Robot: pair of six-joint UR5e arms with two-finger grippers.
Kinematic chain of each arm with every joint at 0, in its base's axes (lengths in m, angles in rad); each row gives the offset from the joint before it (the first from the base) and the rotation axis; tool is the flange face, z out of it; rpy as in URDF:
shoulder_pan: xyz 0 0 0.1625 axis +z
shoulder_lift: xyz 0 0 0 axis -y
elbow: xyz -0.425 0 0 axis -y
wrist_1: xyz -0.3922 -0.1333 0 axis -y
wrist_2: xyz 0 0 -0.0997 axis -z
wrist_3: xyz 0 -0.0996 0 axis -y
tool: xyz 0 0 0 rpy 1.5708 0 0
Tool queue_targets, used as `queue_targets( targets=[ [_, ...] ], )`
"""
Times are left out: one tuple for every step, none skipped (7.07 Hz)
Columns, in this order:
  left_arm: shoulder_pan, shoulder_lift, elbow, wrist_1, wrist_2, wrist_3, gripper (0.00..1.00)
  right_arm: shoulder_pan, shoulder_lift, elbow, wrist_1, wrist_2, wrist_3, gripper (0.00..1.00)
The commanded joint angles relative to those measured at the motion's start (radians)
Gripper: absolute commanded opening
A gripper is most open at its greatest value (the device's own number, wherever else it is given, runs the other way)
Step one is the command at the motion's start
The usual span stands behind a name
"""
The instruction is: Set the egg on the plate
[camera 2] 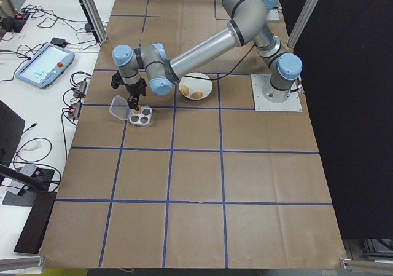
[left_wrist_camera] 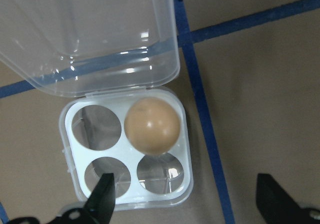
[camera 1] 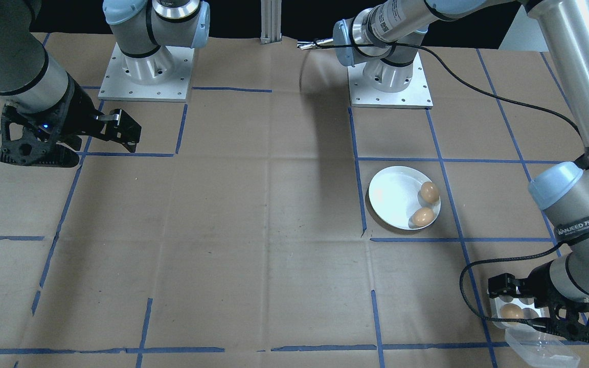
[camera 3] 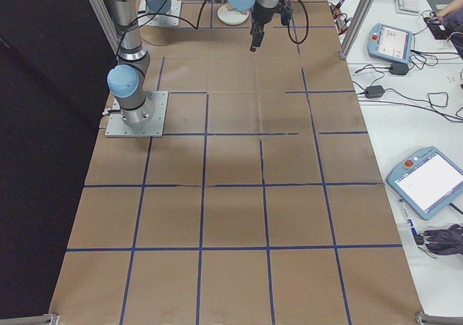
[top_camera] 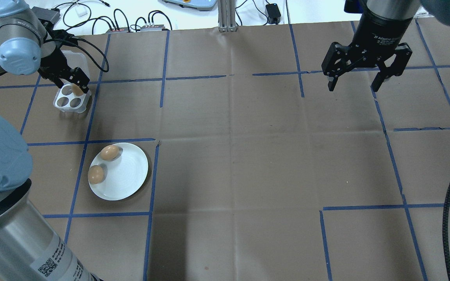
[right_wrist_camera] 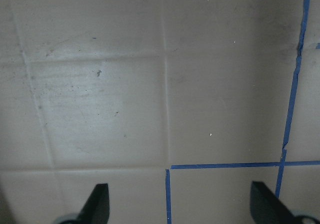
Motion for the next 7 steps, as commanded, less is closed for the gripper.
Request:
queue_targets(
  targets=[
    [-0.006,-0.063,0.081,0.007,0.000,-0.018,0.99,0.000,0.000,0.000,0.000,0.001,0.000,1.00],
    [-0.006,-0.079,0.103,-0.005,0.002,-0.018,0.99,0.000,0.001,0.000,0.000,-0.001,0.000,1.00],
    [-0.006,-0.090,0.105,-0.006,0.002,-0.018,0.99,0.000,0.000,0.000,0.000,0.001,0.000,1.00],
    [-0.004,-0.094,0.105,-0.006,0.003,-0.018,0.98,0.000,0.000,0.000,0.000,-0.001,0.000,1.00],
    [-0.004,-0.096,0.102,-0.007,0.008,-0.018,0.97,0.000,0.000,0.000,0.000,0.001,0.000,1.00],
    [-0.003,-0.097,0.100,-0.007,0.008,-0.017,0.97,0.000,0.000,0.000,0.000,0.001,0.000,1.00],
    [-0.003,-0.096,0.097,-0.009,0.008,-0.017,0.91,0.000,0.000,0.000,0.000,0.001,0.000,1.00]
  ],
)
